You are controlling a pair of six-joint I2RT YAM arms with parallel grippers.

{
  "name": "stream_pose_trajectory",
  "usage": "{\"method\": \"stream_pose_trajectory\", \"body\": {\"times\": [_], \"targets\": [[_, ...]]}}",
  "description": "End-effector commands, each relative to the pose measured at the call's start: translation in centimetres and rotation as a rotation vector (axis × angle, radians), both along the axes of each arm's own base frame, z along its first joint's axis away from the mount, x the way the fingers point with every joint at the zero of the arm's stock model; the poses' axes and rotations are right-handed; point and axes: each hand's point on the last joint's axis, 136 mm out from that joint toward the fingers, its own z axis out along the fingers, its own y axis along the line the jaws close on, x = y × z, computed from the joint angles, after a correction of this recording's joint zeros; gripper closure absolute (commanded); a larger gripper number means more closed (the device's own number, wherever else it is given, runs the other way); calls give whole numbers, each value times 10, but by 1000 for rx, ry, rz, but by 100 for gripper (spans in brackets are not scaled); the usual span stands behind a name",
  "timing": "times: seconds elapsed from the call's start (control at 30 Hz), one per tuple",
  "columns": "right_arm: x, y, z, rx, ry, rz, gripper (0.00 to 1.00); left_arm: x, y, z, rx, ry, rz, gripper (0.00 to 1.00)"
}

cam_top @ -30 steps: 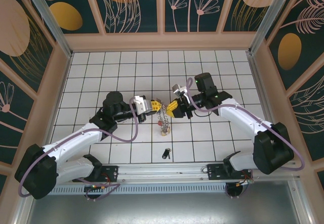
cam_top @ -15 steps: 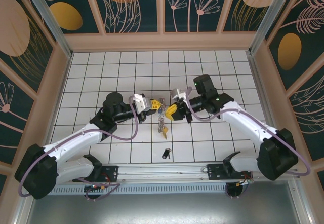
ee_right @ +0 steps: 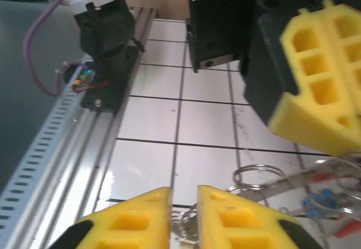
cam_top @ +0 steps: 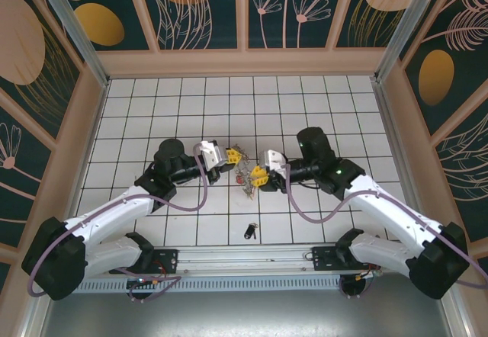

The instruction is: Put the keys on the keyring

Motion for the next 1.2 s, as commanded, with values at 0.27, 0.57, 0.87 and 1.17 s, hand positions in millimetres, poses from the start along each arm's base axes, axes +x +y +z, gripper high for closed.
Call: {"method": "stream_pose_trajectory", "body": {"times": [0.27, 0.57, 0.87, 1.17], "targets": [[21, -10, 15, -22, -366, -160, 68, -3, 0, 34, -51, -94, -19, 100], [22, -9, 40, -63, -674, -288, 55, 25, 5, 29, -29, 80, 136, 100], [15, 14, 40, -122, -769, -357, 51, 45, 4, 21, -4, 301, 240, 100], [53, 4, 50, -194, -764, -580, 51, 59, -1, 14, 10, 518, 306, 100]]}}
